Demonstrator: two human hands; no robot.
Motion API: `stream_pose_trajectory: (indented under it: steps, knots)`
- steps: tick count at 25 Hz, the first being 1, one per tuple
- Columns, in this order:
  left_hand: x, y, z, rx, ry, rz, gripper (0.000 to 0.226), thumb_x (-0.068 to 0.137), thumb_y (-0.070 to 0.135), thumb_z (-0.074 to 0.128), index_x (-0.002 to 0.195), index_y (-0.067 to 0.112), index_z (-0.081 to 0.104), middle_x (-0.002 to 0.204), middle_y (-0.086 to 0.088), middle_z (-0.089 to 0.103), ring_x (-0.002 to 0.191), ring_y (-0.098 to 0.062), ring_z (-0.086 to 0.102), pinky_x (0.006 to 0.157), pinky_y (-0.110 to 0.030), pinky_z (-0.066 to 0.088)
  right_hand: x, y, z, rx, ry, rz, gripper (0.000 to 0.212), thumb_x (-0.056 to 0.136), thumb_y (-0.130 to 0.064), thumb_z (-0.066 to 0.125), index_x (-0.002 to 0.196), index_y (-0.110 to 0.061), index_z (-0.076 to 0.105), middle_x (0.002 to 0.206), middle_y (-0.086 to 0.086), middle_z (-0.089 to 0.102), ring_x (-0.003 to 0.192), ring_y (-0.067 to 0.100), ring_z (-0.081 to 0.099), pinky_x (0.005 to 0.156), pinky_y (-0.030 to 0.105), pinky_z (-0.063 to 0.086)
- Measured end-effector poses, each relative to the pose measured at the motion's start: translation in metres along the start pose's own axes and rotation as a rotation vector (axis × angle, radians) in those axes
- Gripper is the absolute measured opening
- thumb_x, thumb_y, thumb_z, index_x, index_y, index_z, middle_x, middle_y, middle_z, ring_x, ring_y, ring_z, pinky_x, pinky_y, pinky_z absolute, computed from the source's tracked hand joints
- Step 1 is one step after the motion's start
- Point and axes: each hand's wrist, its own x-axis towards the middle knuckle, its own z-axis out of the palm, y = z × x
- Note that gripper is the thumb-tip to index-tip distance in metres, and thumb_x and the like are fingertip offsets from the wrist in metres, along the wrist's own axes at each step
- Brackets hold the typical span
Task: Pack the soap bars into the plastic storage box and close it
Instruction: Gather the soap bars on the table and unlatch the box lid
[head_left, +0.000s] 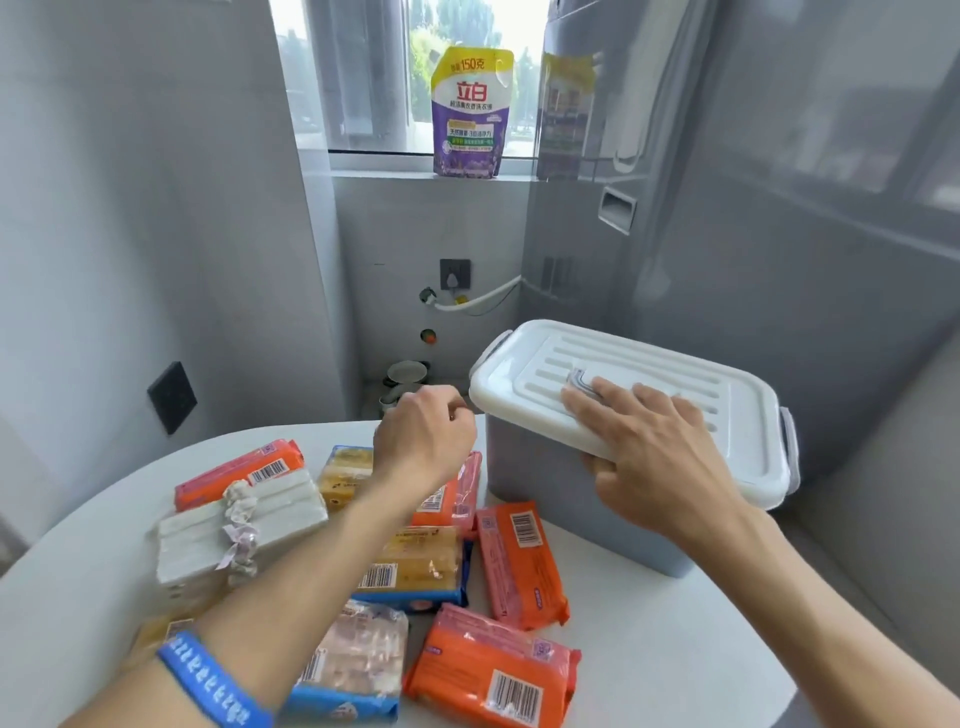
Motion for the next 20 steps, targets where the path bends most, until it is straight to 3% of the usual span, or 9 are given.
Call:
stream_pose_trajectory:
  steps: [2,5,7,9,13,15,17,18,20]
  knots:
    - [0.019,0.017,-0.009,-0.231,0.044,-0.109,0.038,0.090,0.044,0.044,0.077,0.016,0.067,0.078,-0.005,0.070,0.074,-0.026,0.062,0.062,-0.032,0.044,0.000,-0.001,0.000,-0.001,0.012,-0.006,0.065,0.083,-0.038,0.047,0.146,-0.043,0.029,0.158,-0.005,0.037,0.136,0.032,0.039,0.108,0.051,0.030]
    - [0.045,0.036,-0.002,-0.313,-0.061,-0.228,0.047,0.081,0.052,0.053,0.067,0.008,0.062,0.067,-0.007,0.069,0.065,-0.027,0.067,0.061,-0.031,0.053,-0.001,-0.002,0.000,-0.001,0.027,0.004,0.063,0.084,-0.038,0.046,0.146,-0.042,0.032,0.157,-0.003,0.039,0.135,0.033,0.041,0.108,0.053,0.031]
    - [0.062,0.037,0.004,-0.435,-0.072,-0.358,0.047,0.071,0.050,0.060,0.077,0.004,0.066,0.074,-0.008,0.071,0.069,-0.026,0.069,0.063,-0.035,0.061,-0.001,-0.001,-0.002,-0.002,0.021,0.007,0.064,0.084,-0.038,0.045,0.146,-0.041,0.032,0.157,-0.002,0.039,0.135,0.033,0.040,0.108,0.053,0.031]
    - [0.073,0.029,0.006,-0.360,-0.085,-0.387,0.046,0.074,0.047,0.058,0.089,0.004,0.068,0.083,-0.012,0.072,0.075,-0.030,0.070,0.068,-0.042,0.062,0.001,0.000,-0.003,-0.005,0.008,0.000,0.065,0.083,-0.038,0.044,0.147,-0.040,0.030,0.158,-0.002,0.037,0.137,0.034,0.039,0.108,0.053,0.030]
    - [0.061,0.015,0.007,-0.205,-0.054,-0.364,0.036,0.093,0.029,0.048,0.083,0.001,0.069,0.075,-0.014,0.073,0.061,-0.029,0.065,0.055,-0.031,0.051,-0.003,-0.003,-0.008,0.018,-0.038,0.003,0.068,0.081,-0.036,0.044,0.147,-0.040,0.029,0.159,-0.002,0.035,0.138,0.034,0.036,0.110,0.053,0.028]
    - [0.052,0.018,0.004,0.005,0.170,-0.152,0.032,0.094,0.021,0.042,0.096,0.006,0.071,0.097,-0.014,0.072,0.085,-0.036,0.065,0.069,-0.036,0.050,-0.002,-0.003,-0.011,0.029,-0.047,0.001,0.067,0.080,-0.038,0.044,0.146,-0.040,0.032,0.157,-0.002,0.037,0.137,0.035,0.038,0.109,0.054,0.028]
    - [0.035,0.039,0.000,-0.001,0.306,0.288,0.036,0.094,0.017,0.039,0.114,0.009,0.068,0.118,-0.011,0.069,0.106,-0.034,0.061,0.087,-0.040,0.048,-0.002,-0.005,-0.014,0.033,-0.066,0.013,0.066,0.078,-0.041,0.043,0.144,-0.038,0.034,0.155,-0.001,0.040,0.133,0.035,0.039,0.108,0.054,0.028]
    - [0.026,0.053,0.002,-0.044,0.229,0.473,0.038,0.094,0.018,0.039,0.121,0.010,0.065,0.126,-0.009,0.066,0.115,-0.029,0.058,0.097,-0.040,0.045,-0.002,-0.006,-0.015,0.038,-0.066,0.003,0.067,0.076,-0.041,0.042,0.143,-0.037,0.036,0.153,-0.002,0.041,0.131,0.034,0.040,0.108,0.053,0.028]
    - [0.009,0.077,0.012,-0.048,-0.044,0.609,0.040,0.098,0.025,0.036,0.128,0.014,0.060,0.135,-0.007,0.060,0.128,-0.024,0.050,0.107,-0.039,0.036,-0.007,-0.002,-0.020,0.225,-0.077,-0.042,0.065,0.072,-0.038,0.041,0.136,-0.033,0.050,0.143,-0.007,0.051,0.124,0.027,0.046,0.108,0.048,0.031]
